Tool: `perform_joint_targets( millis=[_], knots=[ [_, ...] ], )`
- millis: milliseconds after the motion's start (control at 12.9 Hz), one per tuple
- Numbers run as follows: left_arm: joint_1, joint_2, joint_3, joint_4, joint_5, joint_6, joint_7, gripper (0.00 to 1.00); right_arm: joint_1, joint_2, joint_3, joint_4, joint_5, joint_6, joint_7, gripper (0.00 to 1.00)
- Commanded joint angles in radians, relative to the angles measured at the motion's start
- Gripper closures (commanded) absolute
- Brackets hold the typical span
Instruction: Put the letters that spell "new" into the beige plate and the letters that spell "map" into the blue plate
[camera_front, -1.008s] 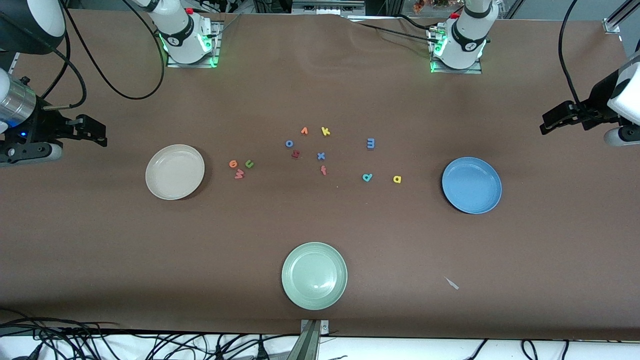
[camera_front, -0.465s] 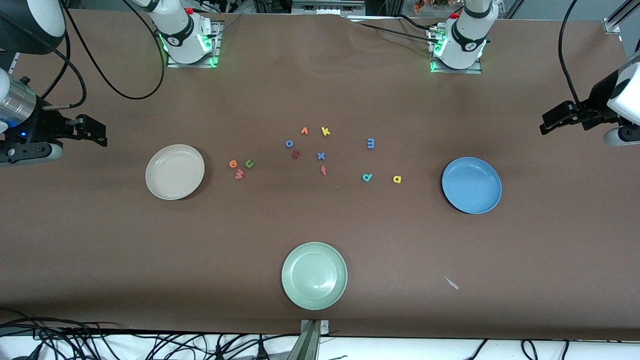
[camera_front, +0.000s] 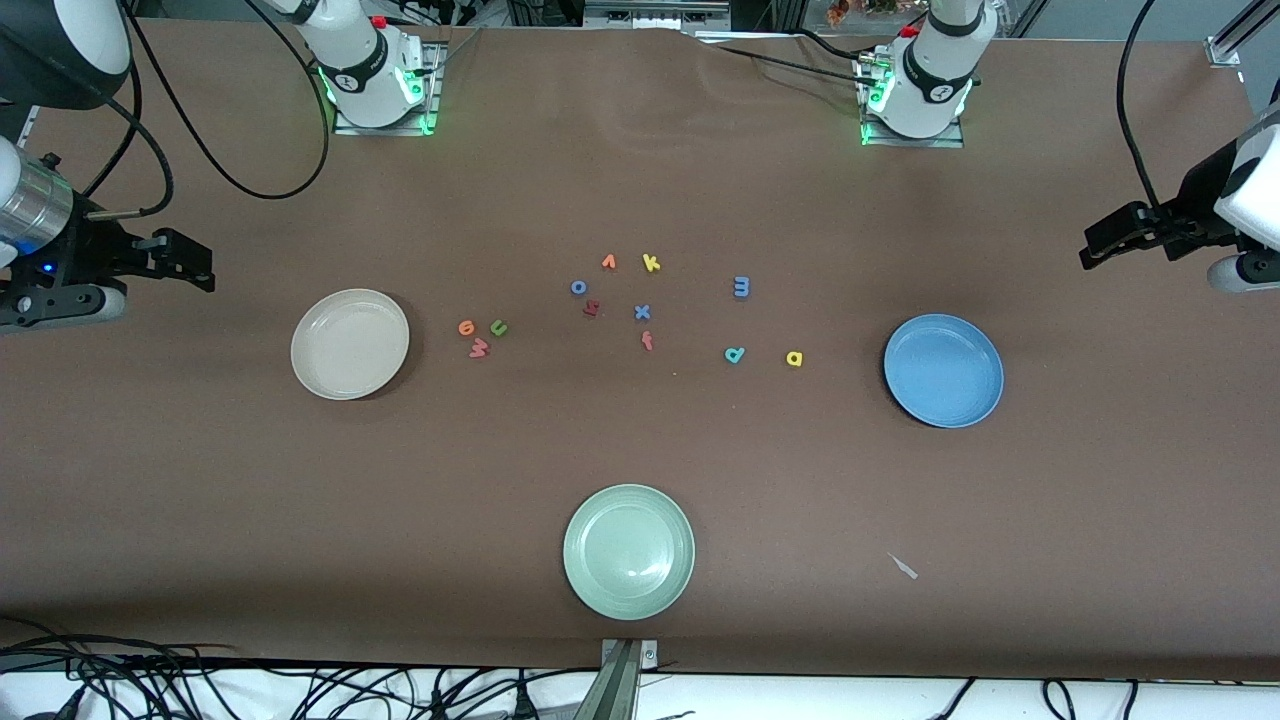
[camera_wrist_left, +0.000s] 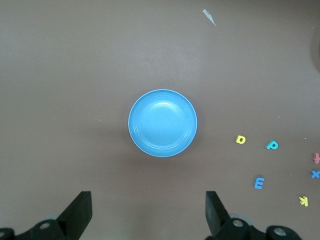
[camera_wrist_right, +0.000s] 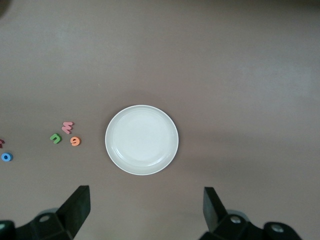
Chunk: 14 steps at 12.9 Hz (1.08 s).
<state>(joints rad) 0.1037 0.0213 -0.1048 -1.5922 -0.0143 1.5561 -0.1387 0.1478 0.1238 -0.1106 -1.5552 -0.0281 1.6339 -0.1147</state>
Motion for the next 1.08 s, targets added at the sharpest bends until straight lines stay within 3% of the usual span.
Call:
perform_joint_targets(
  millis=[0, 775, 1008],
  knots=[
    [0.004, -0.011, 0.002, -0.008, -0.023, -0.002, 0.021, 0.0, -0.002, 0.002, -0.001, 0.011, 0.017, -0.017, 0.01, 0.0],
    [0.004, -0.011, 0.0, -0.009, -0.023, -0.002, 0.022, 0.0, -0.002, 0.002, 0.002, 0.012, 0.019, -0.016, 0.012, 0.0],
    [0.004, -0.011, 0.0, -0.009, -0.024, -0.002, 0.021, 0.0, -0.002, 0.002, -0.001, 0.012, 0.082, -0.019, 0.012, 0.0]
  ],
)
